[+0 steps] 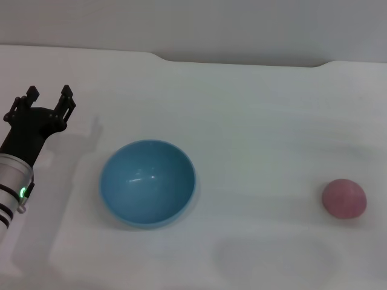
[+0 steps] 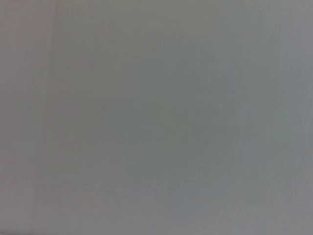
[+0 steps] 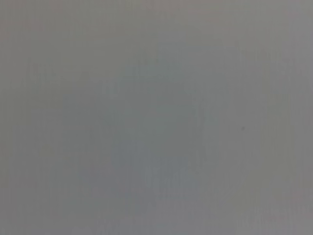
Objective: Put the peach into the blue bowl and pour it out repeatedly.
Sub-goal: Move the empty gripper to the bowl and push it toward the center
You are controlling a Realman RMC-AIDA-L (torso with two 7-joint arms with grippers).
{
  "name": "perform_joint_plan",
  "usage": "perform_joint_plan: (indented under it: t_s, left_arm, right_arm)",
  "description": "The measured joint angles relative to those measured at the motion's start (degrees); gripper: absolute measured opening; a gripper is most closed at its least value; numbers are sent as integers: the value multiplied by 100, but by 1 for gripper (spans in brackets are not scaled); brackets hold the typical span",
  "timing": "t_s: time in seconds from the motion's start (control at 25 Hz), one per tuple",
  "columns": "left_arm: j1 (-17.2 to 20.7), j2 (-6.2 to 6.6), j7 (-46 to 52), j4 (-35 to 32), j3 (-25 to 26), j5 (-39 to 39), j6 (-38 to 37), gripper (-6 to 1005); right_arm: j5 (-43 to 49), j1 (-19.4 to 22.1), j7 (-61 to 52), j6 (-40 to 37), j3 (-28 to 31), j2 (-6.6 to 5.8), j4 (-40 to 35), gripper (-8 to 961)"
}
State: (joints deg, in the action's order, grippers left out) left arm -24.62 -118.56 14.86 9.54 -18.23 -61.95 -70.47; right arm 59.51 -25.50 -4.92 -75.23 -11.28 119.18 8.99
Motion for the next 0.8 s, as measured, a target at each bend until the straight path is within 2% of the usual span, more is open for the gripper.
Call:
perform_joint_plan:
  t_s: [0.28, 0.52, 0.64, 0.8]
  left_arm:
    - [11, -4, 0, 7, 3, -9, -6, 694]
    - [1, -17, 72, 29, 203, 9, -38, 694]
    - [-146, 19, 445, -44, 263, -6, 84, 694]
    - [-480, 42, 1145, -502, 207, -97, 428, 694]
  right_arm:
    - [0, -4, 0, 38, -35, 0, -11, 681]
    - [-1, 22, 0, 165, -50, 2, 3, 681]
    - [-1, 43, 0, 176, -46, 4, 6, 681]
    - [-1, 39, 0, 234, -42, 6, 7, 680]
